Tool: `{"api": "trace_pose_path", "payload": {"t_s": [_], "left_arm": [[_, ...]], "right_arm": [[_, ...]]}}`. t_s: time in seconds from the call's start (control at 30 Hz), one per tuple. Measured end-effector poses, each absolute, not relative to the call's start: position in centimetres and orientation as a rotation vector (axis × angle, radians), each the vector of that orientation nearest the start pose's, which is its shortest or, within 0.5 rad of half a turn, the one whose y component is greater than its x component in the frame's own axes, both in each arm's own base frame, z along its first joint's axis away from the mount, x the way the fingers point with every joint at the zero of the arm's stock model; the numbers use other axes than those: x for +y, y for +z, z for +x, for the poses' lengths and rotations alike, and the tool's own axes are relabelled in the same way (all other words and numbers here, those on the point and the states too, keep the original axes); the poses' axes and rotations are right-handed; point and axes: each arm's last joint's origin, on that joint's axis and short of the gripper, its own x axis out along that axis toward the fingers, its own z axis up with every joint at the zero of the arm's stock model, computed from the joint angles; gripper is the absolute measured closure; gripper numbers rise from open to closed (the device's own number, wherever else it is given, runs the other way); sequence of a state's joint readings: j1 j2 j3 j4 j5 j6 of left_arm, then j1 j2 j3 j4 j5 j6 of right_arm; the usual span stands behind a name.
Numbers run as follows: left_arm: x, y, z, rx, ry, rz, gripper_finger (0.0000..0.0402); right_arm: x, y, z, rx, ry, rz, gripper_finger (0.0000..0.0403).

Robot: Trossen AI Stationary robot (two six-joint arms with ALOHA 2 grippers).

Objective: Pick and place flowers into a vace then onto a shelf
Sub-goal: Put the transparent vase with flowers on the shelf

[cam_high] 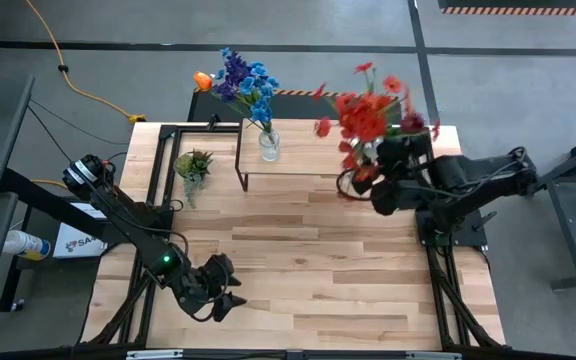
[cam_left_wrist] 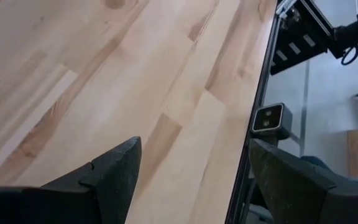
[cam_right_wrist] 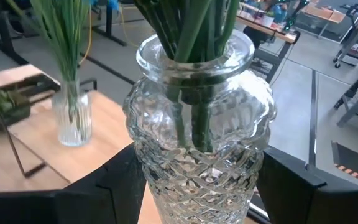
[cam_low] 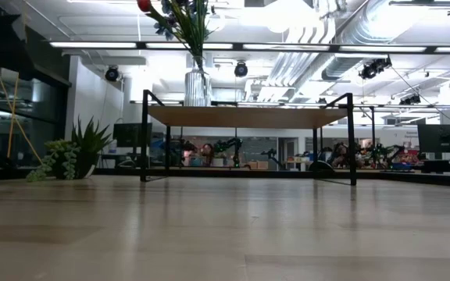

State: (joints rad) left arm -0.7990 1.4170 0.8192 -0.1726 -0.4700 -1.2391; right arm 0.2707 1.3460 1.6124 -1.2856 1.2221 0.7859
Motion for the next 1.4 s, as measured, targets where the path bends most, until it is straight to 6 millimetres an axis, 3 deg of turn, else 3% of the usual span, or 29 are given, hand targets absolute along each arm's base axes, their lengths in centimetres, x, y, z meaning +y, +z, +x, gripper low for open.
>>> {"api": "trace_pose_path", "payload": {"t_s": [0.4,0.6,1.07,1.4], "left_arm": [[-19.3,21.2,20.7,0.68,0.119,-0.731,0.0071],[-19.3,21.2,20.7,0.68,0.119,-0.731,0.0071],[-19.3,21.2,20.8,0.654,0.14,-0.752,0.0071],[-19.3,21.4,20.9,0.623,0.149,-0.761,0.0071]], "right_arm": [[0.9,34.6,23.0,0.262,-1.093,0.141,0.016],[-1.7,33.3,24.0,0.176,-1.038,0.213,0.016],[-7.5,31.0,26.6,0.216,-0.99,0.222,0.016],[-9.5,28.4,28.7,0.293,-0.948,0.228,0.016]]}}
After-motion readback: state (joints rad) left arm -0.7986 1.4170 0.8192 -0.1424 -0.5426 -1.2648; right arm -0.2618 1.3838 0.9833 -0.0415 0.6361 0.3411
